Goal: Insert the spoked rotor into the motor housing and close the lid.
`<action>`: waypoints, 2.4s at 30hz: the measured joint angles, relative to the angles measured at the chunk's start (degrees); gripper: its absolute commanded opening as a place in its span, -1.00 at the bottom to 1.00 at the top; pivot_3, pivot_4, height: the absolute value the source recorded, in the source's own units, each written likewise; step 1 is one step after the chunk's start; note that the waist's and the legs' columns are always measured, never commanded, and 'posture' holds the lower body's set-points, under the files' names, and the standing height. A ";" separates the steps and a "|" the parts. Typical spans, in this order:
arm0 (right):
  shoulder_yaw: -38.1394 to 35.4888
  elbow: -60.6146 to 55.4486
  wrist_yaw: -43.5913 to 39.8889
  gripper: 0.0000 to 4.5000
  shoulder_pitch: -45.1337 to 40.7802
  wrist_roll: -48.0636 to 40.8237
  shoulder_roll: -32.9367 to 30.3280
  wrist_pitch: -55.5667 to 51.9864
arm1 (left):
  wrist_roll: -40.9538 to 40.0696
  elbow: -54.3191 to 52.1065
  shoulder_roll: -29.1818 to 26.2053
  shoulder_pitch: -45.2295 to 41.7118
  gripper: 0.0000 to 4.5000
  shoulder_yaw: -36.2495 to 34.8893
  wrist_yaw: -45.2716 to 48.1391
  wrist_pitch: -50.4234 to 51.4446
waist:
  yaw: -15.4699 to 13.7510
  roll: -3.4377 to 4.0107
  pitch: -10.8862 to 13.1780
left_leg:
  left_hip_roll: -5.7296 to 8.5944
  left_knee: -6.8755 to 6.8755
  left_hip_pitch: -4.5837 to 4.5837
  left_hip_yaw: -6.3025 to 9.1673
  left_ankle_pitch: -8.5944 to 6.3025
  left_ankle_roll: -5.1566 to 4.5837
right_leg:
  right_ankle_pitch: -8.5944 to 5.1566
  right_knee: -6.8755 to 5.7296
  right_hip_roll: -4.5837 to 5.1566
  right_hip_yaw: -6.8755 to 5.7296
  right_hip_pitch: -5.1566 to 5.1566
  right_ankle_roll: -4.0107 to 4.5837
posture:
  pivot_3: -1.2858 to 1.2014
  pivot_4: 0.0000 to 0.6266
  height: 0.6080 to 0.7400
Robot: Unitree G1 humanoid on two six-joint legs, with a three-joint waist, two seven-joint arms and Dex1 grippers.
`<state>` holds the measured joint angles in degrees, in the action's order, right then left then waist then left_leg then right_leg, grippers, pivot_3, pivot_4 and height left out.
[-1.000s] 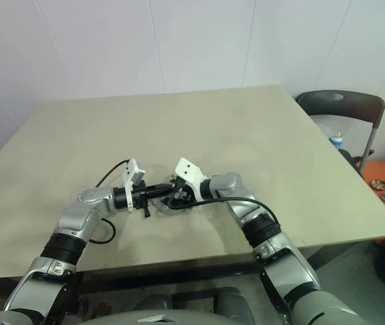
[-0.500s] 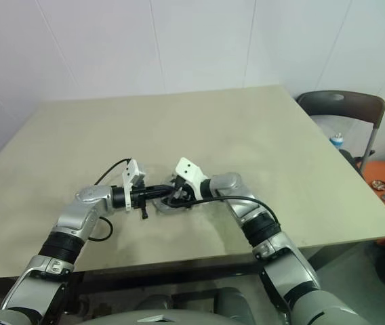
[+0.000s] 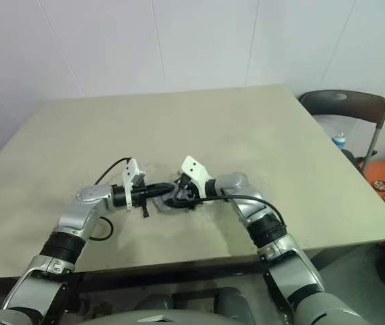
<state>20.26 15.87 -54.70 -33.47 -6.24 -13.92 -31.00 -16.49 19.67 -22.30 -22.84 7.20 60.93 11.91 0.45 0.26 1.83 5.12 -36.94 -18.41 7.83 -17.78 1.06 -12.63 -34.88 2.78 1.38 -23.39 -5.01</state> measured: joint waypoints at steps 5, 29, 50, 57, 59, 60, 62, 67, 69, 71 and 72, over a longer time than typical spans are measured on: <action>-1.05 0.78 0.87 0.76 -0.06 -0.90 0.45 -0.25 | -0.01 0.49 0.01 -0.20 -1.00 -0.07 -0.10 -0.19 | 0.03 0.00 0.01 | -0.01 0.00 0.01 0.00 0.00 0.00 | 0.00 -0.01 0.01 0.00 0.01 0.00 | 0.03 -1.00 1.00; -8.25 3.94 -3.60 0.76 -5.65 -10.67 -2.03 -17.33 | -0.45 -0.78 -0.22 -0.27 -1.00 -0.37 0.37 0.11 | 0.18 0.00 0.17 | 0.01 -0.08 -1.00 -0.06 -0.02 0.03 | 0.21 -0.18 0.04 0.05 -1.10 0.31 | 0.03 -1.00 1.00; -10.43 13.78 -8.54 0.76 -14.06 -16.82 -6.28 -36.09 | -1.67 -5.03 -2.99 2.39 -1.00 -0.94 2.93 3.58 | 0.26 0.00 0.16 | 0.01 -0.15 -0.98 -0.08 -0.02 0.03 | 0.23 -0.26 0.05 0.07 -1.09 0.34 | 0.03 -1.00 1.00; -9.67 13.14 -7.95 0.76 -14.62 -17.28 -6.36 -37.14 | -1.66 -5.09 -3.42 2.75 -1.00 -1.23 2.81 3.36 | 0.19 0.00 0.16 | 0.03 -0.16 -1.00 -0.08 -0.02 0.03 | 0.24 -0.25 0.08 0.07 -1.10 0.35 | 0.03 -1.00 1.00; -7.94 11.20 -9.21 0.76 -14.00 -17.39 -7.74 -37.71 | -1.66 -5.08 -3.40 2.85 -1.00 -1.25 2.63 3.13 | 0.18 0.00 0.16 | 0.03 -0.16 -0.99 -0.08 -0.02 0.03 | 0.24 -0.25 0.08 0.07 -1.09 0.35 | 0.03 -1.00 1.00; -7.22 10.52 -9.90 0.76 -13.67 -17.63 -8.50 -38.40 | -1.65 -5.05 -3.39 2.93 -1.00 -1.25 2.57 2.82 | 0.19 0.00 0.16 | 0.03 -0.16 -0.99 -0.08 -0.02 0.03 | 0.24 -0.25 0.08 0.07 -1.09 0.35 | 0.03 -1.00 1.00; -6.78 10.07 -10.99 0.76 -13.49 -18.55 -9.64 -40.67 | -1.63 -5.03 -3.32 2.95 -1.00 -1.24 2.46 2.61 | 0.20 0.00 0.16 | 0.03 -0.18 -0.99 -0.08 -0.02 0.03 | 0.24 -0.26 0.08 0.07 -1.09 0.35 | 0.03 -1.00 1.00; -4.65 7.90 -11.82 0.76 -12.23 -19.02 -11.57 -41.95 | -1.60 -4.82 -2.85 2.95 -1.00 -1.23 2.10 2.28 | 0.18 -0.01 0.14 | 0.01 -0.18 -0.98 -0.09 -0.01 0.03 | 0.25 -0.28 0.07 0.07 -1.09 0.36 | 0.03 -1.00 1.00; -3.17 7.29 -11.50 0.76 -10.70 -18.78 -11.56 -41.54 | -1.60 -4.79 -2.73 2.95 -1.00 -1.23 1.99 2.26 | 0.16 -0.02 0.14 | 0.02 -0.22 -0.98 -0.09 -0.01 0.03 | 0.25 -0.28 0.08 0.07 -1.07 0.36 | 0.03 -1.00 1.00; -2.16 6.40 -10.90 0.76 -9.10 -18.74 -11.52 -41.37 | -1.60 -4.79 -2.62 2.95 -1.00 -1.23 1.92 2.26 | 0.16 -0.02 0.14 | 0.03 -0.24 -0.99 -0.10 -0.01 0.03 | 0.26 -0.28 0.09 0.07 -1.07 0.36 | 0.03 -1.00 1.00; -2.11 5.74 -10.57 0.76 -8.30 -18.85 -11.48 -41.63 | -1.60 -4.79 -2.59 2.96 -1.00 -1.24 1.88 2.26 | 0.14 -0.02 0.14 | 0.04 -0.25 -0.99 -0.10 -0.01 0.03 | 0.26 -0.28 0.09 0.07 -1.07 0.36 | 0.03 -1.00 1.00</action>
<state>18.15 21.62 -65.27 -41.77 -25.09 -25.40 -72.63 -18.10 14.88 -24.89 -19.88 5.97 62.81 14.17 0.59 0.24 1.97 5.15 -37.19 -19.40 7.73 -17.80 1.09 -12.37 -35.17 2.87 1.44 -24.46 -4.65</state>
